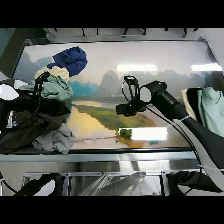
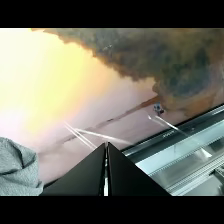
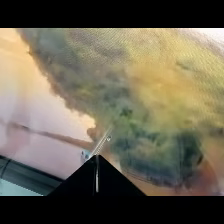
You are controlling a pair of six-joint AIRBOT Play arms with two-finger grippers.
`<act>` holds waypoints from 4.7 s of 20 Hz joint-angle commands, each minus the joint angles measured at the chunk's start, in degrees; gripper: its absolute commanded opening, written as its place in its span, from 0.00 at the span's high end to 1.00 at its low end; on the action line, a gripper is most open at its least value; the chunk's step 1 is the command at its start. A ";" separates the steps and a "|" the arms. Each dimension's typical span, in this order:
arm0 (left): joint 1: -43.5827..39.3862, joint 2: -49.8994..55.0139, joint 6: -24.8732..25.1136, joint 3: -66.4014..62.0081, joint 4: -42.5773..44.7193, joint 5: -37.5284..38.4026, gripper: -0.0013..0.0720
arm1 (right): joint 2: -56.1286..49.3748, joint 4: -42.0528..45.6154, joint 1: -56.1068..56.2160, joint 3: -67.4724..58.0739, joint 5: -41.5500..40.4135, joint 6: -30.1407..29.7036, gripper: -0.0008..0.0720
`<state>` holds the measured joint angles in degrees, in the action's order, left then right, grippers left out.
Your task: Fold the shirts.
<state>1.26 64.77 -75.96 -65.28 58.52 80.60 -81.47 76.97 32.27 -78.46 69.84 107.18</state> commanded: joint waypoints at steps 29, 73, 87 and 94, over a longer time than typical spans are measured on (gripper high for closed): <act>17.49 14.03 -4.61 5.57 17.99 -14.23 0.06 | -0.04 -0.22 0.00 0.02 -1.68 0.02 0.96; -24.79 9.03 -12.81 4.33 27.34 -21.70 0.95 | 20.28 -6.10 -37.79 3.10 13.64 -14.49 0.96; 7.45 -12.66 4.09 23.54 -8.74 -8.52 0.04 | 15.76 -17.70 -37.77 11.87 9.49 -20.92 0.03; -1.86 -0.22 3.04 23.34 -16.61 -19.04 0.08 | 15.82 -18.78 -35.50 13.88 9.75 -21.53 0.07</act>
<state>2.81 58.72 -72.69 -41.89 45.43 65.39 -65.67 58.70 -4.29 -65.41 79.26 86.04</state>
